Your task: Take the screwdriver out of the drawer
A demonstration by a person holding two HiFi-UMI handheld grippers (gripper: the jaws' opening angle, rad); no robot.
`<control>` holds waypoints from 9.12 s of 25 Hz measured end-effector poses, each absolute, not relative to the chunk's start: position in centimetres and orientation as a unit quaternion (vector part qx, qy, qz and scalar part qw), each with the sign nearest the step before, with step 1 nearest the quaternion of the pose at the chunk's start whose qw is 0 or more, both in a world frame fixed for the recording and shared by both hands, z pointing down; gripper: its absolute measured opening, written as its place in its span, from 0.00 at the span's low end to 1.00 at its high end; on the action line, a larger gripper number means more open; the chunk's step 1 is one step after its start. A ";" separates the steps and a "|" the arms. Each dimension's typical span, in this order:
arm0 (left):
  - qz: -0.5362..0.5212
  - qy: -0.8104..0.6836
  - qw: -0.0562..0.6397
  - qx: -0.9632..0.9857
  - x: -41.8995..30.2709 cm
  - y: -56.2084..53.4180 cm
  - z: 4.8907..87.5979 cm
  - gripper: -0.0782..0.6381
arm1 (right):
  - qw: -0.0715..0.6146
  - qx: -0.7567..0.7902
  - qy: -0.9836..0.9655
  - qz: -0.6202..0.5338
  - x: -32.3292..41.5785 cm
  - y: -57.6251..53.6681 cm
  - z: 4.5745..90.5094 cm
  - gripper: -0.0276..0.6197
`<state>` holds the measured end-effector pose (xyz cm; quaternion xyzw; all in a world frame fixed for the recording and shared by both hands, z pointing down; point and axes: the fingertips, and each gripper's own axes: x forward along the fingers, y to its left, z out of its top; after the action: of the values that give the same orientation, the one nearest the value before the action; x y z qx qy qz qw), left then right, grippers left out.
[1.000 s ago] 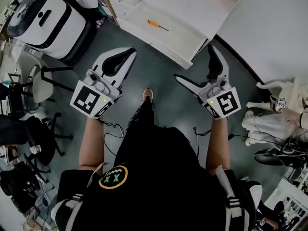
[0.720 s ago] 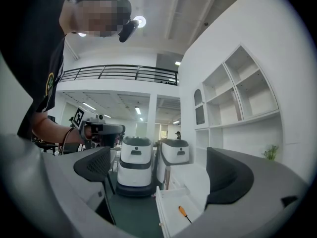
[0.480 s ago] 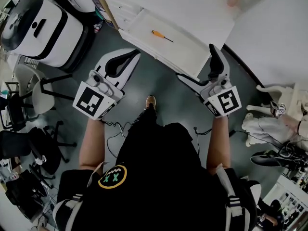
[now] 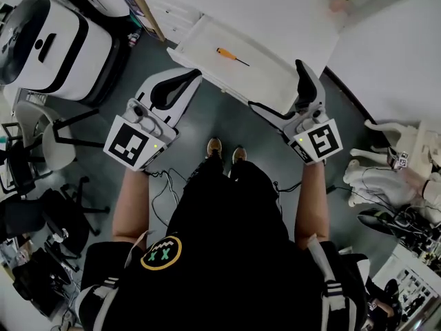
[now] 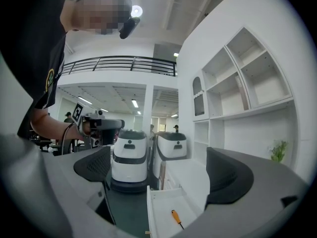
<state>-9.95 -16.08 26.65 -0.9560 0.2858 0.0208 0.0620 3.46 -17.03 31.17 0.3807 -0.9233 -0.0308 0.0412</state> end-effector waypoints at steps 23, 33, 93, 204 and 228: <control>-0.010 0.325 0.038 -0.945 -7.1 -23.6 29.4 0.14 | 0.123 0.318 -0.940 0.024 5.7 -29.5 43.6 0.94; -0.012 0.342 0.006 -0.940 -6.8 -24.5 29.7 0.14 | 0.187 0.268 -0.943 0.061 3.6 -33.0 52.1 0.94; -0.049 0.374 -0.036 -0.925 -8.1 -26.8 34.4 0.14 | 0.471 0.127 -0.866 0.111 0.1 -40.4 81.5 0.90; 0.015 0.292 0.072 -0.954 -2.5 -24.3 26.6 0.14 | -0.017 0.295 -0.951 -0.096 3.6 -23.4 25.9 0.21; 0.018 0.294 0.080 -0.952 -2.2 -23.0 25.9 0.14 | -0.024 0.295 -0.949 -0.109 4.1 -21.9 25.0 0.20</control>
<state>-2.15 -23.02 25.90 -0.9522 0.2942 0.0175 0.0798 4.14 -21.95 25.01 0.2950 -0.9489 -0.1091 -0.0243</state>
